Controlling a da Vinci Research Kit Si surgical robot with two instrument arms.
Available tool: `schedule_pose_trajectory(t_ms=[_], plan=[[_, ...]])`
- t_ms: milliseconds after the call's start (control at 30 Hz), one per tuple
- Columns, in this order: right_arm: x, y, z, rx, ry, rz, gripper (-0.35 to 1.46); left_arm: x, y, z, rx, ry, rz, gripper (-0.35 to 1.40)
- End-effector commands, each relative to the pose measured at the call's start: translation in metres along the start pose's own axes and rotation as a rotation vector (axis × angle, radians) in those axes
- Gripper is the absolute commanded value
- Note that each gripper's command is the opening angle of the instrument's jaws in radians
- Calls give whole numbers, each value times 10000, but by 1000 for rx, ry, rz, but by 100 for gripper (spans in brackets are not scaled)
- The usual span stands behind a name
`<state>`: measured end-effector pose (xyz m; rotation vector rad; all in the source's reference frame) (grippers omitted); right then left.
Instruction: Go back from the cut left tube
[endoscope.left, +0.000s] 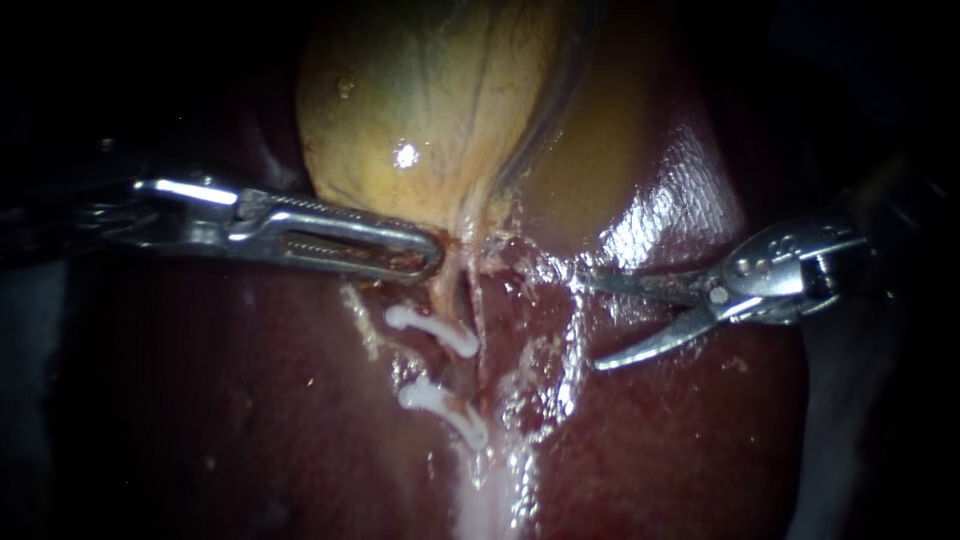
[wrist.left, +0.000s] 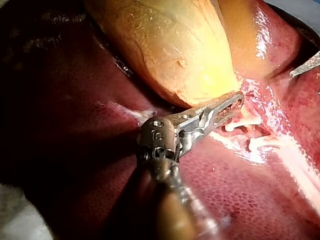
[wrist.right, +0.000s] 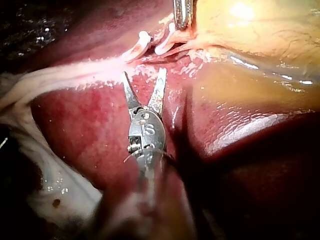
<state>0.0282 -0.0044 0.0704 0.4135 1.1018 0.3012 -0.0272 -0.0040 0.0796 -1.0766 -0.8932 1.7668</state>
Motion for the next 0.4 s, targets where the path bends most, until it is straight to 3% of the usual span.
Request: schedule_pose_trajectory(t_ms=[33, 400], plan=[[0, 0, 0, 0, 0, 0, 143, -1, 0, 1, 0, -2, 0, -35], [1, 0, 1, -2, 6, 1, 143, -1, 1, 1, -3, -4, 0, -35]])
